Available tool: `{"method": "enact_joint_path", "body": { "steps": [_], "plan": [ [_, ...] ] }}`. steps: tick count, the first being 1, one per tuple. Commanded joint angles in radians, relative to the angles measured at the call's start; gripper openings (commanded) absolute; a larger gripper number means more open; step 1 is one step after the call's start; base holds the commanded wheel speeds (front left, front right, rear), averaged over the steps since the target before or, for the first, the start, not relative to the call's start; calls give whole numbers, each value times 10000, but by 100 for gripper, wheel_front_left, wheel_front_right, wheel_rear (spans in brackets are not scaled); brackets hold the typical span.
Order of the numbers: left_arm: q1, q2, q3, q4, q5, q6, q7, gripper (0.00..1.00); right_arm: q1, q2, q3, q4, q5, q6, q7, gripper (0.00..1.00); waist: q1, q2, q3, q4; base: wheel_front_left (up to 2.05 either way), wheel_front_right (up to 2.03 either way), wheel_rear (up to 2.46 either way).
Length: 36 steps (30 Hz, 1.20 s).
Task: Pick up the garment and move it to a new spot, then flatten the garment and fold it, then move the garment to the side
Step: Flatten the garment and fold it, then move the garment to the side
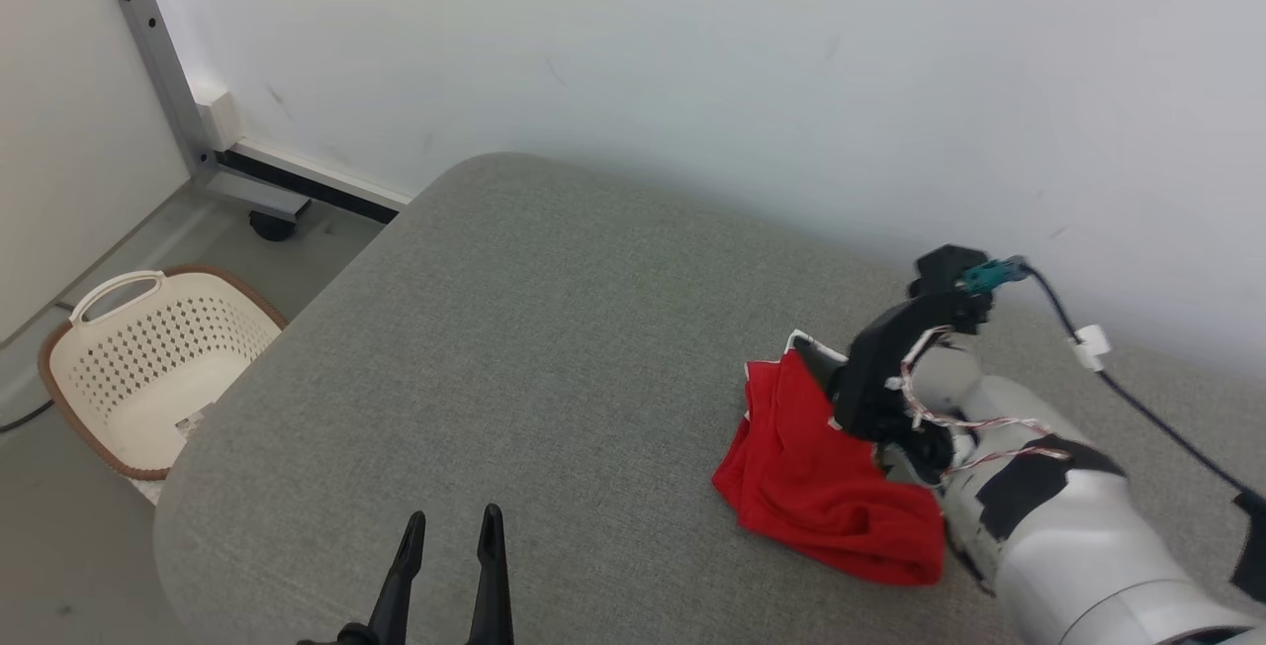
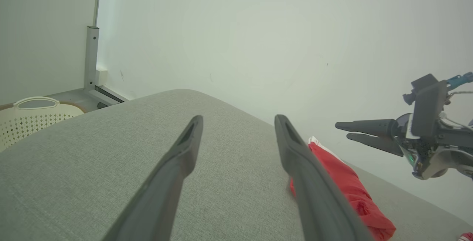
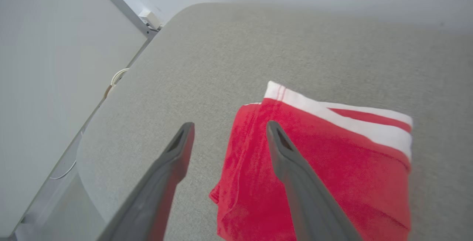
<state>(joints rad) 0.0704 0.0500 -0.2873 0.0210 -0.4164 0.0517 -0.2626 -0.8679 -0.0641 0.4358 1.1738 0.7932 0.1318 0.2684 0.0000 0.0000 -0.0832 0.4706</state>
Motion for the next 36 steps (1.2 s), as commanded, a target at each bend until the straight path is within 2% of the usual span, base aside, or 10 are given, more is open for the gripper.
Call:
{"method": "enact_joint_path", "body": {
  "steps": [1, 6, 9, 13, 26, 36],
  "plan": [
    [119, 8, 18, 25, 45, -62, -34, 100, -295, -258, -184, 512, -245, -27, -200, 100, 0, 0, -112, -103, 0, 0, 0],
    [140, 10, -2, 103, -1, -95, -34, 100, -373, -786, -866, 1150, -724, -27, -597, 100, 0, 0, -198, -176, 0, 0, 0],
    [98, 8, -46, 166, -19, -148, -34, 100, 285, -1173, -1295, 1198, -1116, -27, -697, 100, 0, 0, -195, -172, 0, 0, 0],
    [11, 12, -111, 262, -4, -197, -34, 100, 893, -1337, -2014, 1147, -1718, -26, -1020, 100, 0, 0, -132, -112, 0, 0, 0],
    [-226, 10, -323, 427, -31, -264, -34, 100, 1719, -807, -4566, 1167, -3746, -26, -1112, 100, 0, 0, 331, 144, 0, 0, 0],
    [-213, 10, -465, 299, -203, -152, -34, 100, 1473, -686, -7116, 1166, -6522, -27, -349, 100, 0, 0, 898, 558, 0, 0, 0]
  ]
}}
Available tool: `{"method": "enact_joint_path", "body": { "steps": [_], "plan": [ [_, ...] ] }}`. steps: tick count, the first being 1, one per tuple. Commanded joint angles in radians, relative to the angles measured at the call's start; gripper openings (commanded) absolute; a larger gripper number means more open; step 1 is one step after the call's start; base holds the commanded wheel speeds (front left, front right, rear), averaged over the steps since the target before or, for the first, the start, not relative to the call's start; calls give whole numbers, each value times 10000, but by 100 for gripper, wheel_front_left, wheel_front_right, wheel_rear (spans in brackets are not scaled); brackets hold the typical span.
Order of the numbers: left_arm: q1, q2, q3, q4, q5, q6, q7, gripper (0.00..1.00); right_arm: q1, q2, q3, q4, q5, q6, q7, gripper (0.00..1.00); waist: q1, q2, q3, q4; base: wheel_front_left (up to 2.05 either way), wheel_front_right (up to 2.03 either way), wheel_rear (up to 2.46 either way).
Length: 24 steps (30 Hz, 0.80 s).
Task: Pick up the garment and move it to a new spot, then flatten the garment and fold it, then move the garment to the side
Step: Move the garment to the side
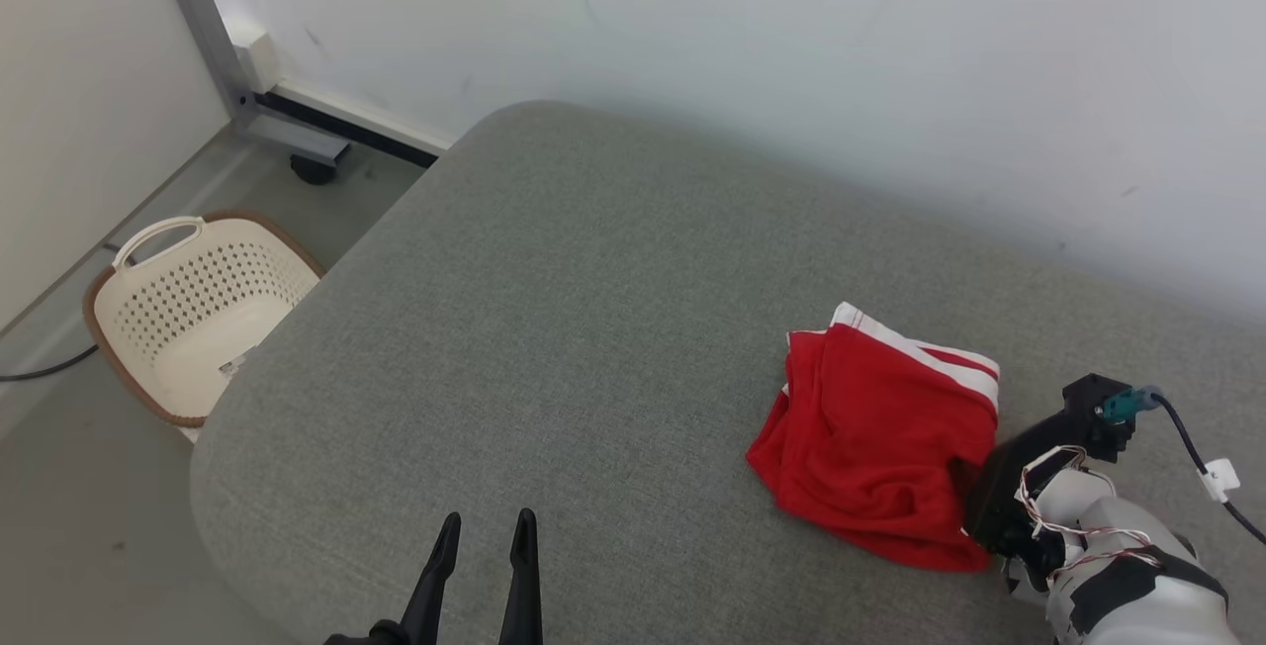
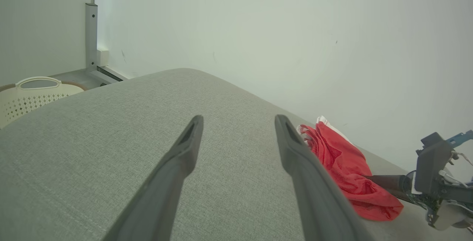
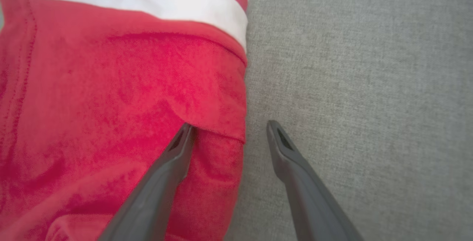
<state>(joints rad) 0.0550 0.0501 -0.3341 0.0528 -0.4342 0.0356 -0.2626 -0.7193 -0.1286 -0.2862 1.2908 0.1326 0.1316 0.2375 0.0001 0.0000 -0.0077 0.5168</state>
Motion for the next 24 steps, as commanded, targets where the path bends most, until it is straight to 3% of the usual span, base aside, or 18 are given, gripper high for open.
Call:
{"method": "enact_joint_path", "body": {
  "steps": [1, 11, 12, 13, 14, 20, 24],
  "plan": [
    [-49, 7, -21, -67, -75, 45, -34, 100, -71, -46, -165, 0, -270, -25, 70, 100, -1, 0, 228, 124, 0, 0, 0],
    [13, 8, -139, -316, -248, 259, -34, 100, -365, 702, -2625, -456, -3390, -24, 1281, 98, -1, 0, 555, 233, 0, 0, 0],
    [10, 8, -143, -314, -249, 279, -34, 100, -335, 761, -2780, -572, -3663, -22, 1414, 58, -1, 0, 539, 231, 0, 0, 0],
    [14, 8, -139, -308, -244, 301, -34, 100, -292, 793, -2927, -711, -3891, -24, 1497, 33, -1, 0, 512, 227, 0, 0, 0],
    [21, 8, -140, -299, -237, 317, -34, 100, -253, 796, -3047, -843, -4090, -24, 1532, 0, -1, 0, 475, 218, 0, 0, 0],
    [83, 8, -158, -4, -80, 138, -34, 100, -200, 781, -3192, -661, -4703, -26, 941, 0, -1, 0, -122, 6, 0, 0, 0],
    [188, 7, -54, 14, -113, 91, -34, 100, -356, 768, -3046, -596, -4953, -24, 744, 0, -1, 0, -447, -658, 0, 0, 0]
  ]
}}
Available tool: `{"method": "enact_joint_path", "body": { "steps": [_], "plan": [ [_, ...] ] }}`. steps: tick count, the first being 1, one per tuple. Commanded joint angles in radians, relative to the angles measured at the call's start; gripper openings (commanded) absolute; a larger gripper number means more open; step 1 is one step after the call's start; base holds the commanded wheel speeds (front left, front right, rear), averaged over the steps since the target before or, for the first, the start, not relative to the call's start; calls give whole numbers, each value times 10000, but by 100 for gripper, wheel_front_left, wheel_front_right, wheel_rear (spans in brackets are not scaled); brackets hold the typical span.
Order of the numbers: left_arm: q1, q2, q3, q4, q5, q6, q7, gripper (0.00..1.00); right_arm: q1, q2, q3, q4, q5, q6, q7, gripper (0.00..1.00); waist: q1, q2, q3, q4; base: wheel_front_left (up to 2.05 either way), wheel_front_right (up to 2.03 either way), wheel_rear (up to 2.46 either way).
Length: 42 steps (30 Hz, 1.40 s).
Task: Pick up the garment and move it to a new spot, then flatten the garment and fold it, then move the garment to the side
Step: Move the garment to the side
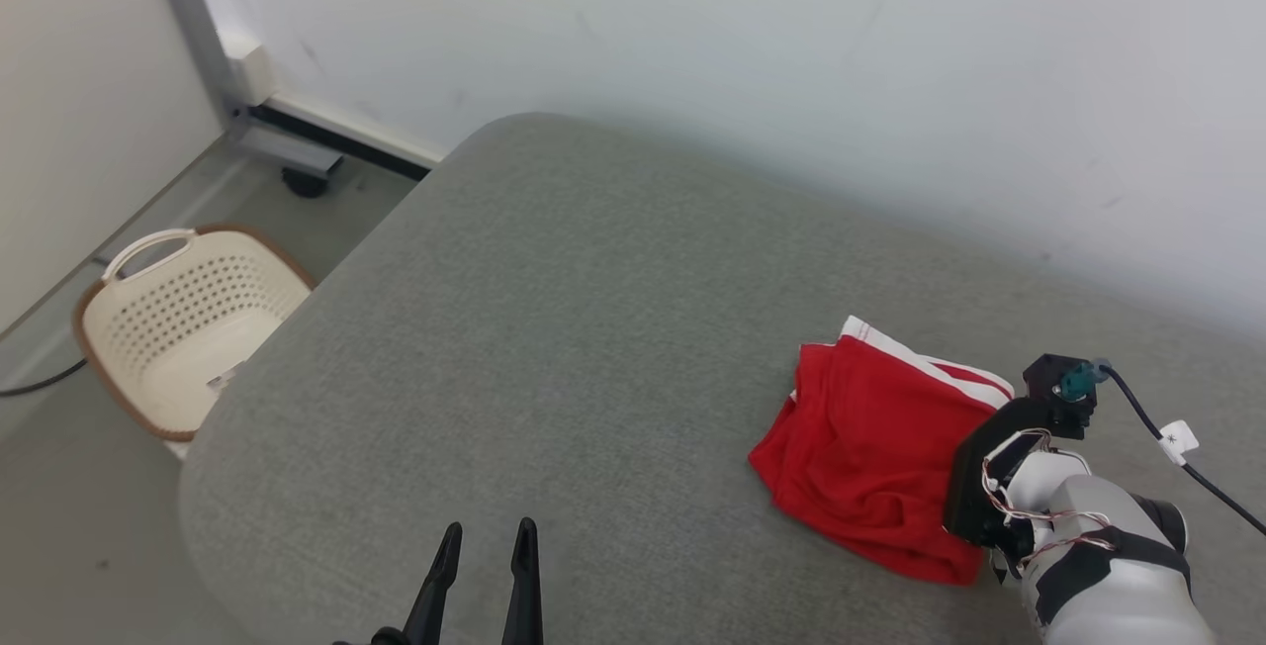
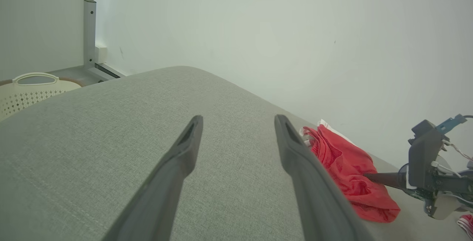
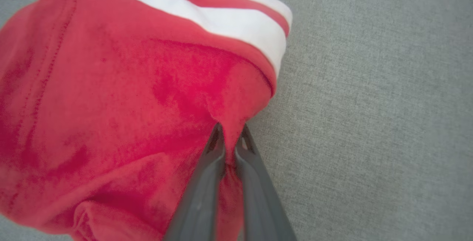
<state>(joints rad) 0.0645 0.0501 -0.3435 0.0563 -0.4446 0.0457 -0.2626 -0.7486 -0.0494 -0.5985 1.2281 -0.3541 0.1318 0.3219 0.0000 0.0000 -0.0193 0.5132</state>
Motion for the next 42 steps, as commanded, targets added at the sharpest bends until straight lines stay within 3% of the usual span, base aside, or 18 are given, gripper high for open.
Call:
{"method": "enact_joint_path", "body": {
  "steps": [1, 6, 15, 19, 27, 42],
  "plan": [
    [105, 7, 41, -47, -12, -18, -34, 100, -121, -19, 121, 64, -90, -26, -166, 0, 0, 0, -396, -813, 0, 0, 0],
    [102, 7, 140, -213, -54, 10, -34, 100, -456, -18, 765, 369, -63, -26, -336, 0, 0, 0, -664, -1760, 0, 0, 0],
    [139, 8, 291, -534, -280, 114, -33, 100, -1050, -33, 3318, 618, 138, -26, 28, 0, 0, 0, -884, -3856, 0, 0, 0],
    [27, 8, 185, -615, -392, 141, -33, 100, -1084, -415, 4101, 624, 359, -27, 257, 0, 0, 0, -791, -4387, 0, 0, 0],
    [-210, 8, 117, -577, -362, 104, -33, 100, -699, -1315, 5342, 627, 1512, -26, 450, 0, 0, 0, -553, -4568, 0, 0, 0],
    [-96, 11, 140, -343, -160, -9, -33, 100, -617, -3582, 8587, 143, 4201, -28, 1105, 0, 0, 0, -415, -3844, 0, 0, 0]
  ]
}}
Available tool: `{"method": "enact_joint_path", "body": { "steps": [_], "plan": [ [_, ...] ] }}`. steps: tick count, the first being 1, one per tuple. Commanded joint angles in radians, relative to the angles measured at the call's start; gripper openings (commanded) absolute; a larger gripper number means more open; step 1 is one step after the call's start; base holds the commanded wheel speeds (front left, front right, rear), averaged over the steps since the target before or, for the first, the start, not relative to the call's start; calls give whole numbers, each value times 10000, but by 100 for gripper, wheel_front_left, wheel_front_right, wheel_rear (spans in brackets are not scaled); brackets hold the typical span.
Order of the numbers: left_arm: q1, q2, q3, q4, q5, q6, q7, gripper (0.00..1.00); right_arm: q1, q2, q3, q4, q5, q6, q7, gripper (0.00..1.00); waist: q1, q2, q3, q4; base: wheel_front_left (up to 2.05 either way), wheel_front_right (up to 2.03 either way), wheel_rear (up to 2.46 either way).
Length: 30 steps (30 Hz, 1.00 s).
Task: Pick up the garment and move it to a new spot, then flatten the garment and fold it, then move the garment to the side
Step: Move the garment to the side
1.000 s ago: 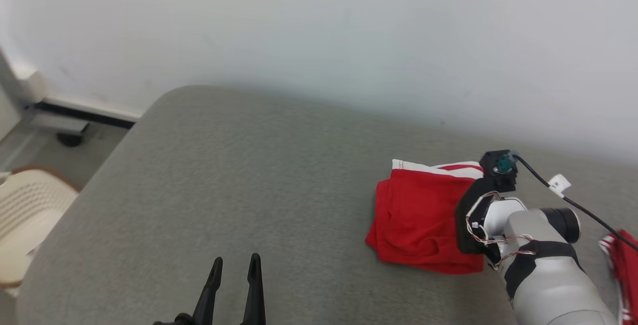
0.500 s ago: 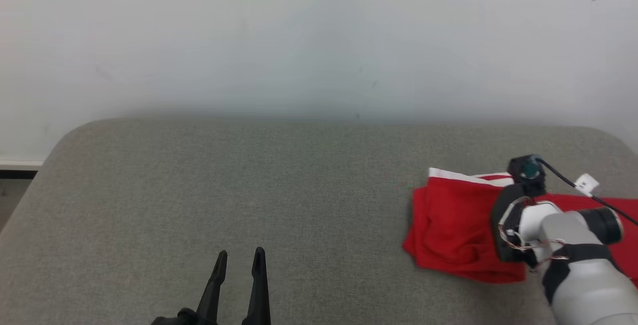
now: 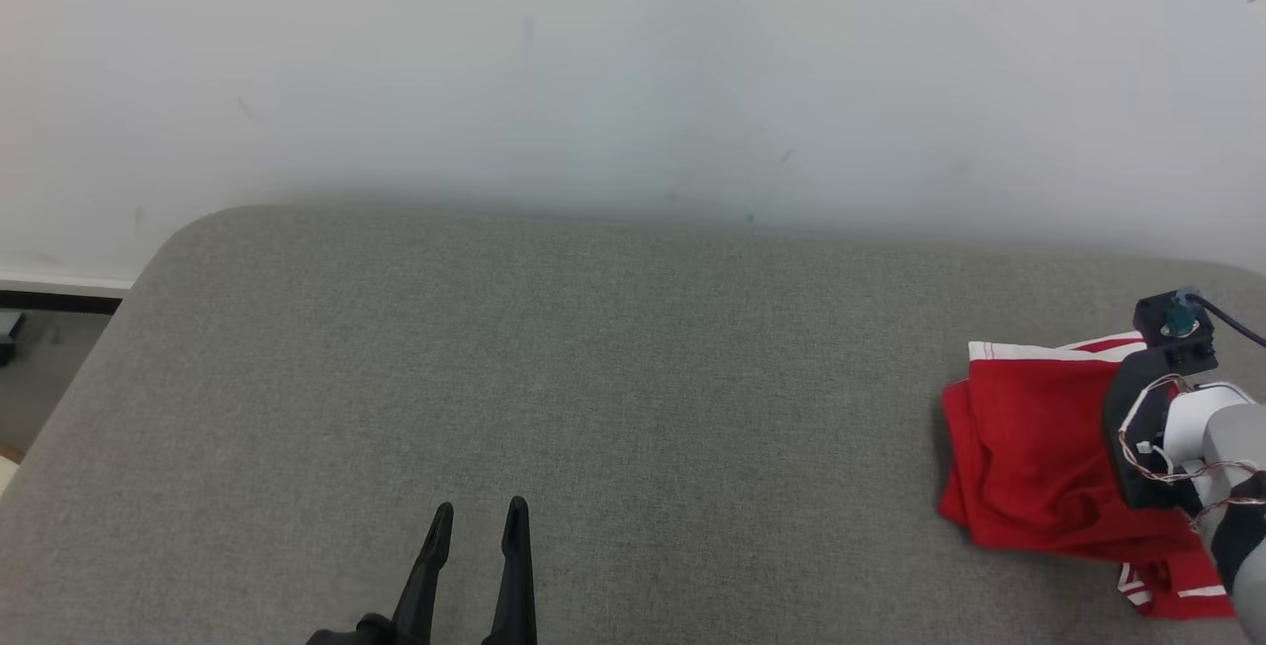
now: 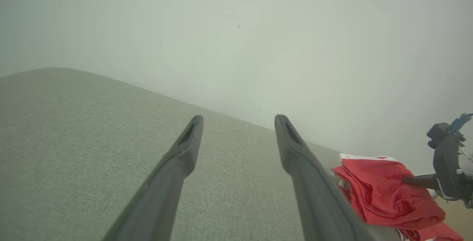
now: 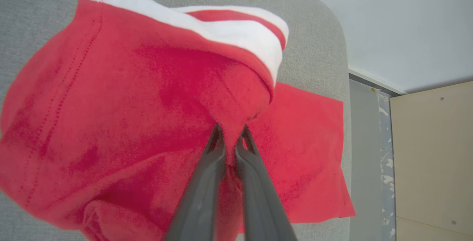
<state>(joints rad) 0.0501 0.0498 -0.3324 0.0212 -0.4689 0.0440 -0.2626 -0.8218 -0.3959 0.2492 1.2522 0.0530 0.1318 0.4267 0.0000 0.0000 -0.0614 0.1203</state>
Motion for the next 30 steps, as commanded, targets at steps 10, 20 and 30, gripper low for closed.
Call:
{"method": "enact_joint_path", "body": {
  "steps": [10, 20, 30],
  "plan": [
    [64, 13, 103, -66, 57, -35, -33, 100, 1468, -2630, 1875, -3439, 2992, -28, 2038, 0, 0, 0, 221, 178, 0, 0, 0],
    [-202, 13, -57, 1, 197, -155, -33, 100, 3153, -4635, 924, -6356, 3410, -28, 2742, 0, 0, 0, 839, 270, 0, 0, 0],
    [-392, 43, -148, 156, 401, -253, -33, 100, 4075, -4482, -631, -6783, 1402, -28, 2290, 16, 0, 0, 1549, 710, 0, 0, 0]
  ]
}}
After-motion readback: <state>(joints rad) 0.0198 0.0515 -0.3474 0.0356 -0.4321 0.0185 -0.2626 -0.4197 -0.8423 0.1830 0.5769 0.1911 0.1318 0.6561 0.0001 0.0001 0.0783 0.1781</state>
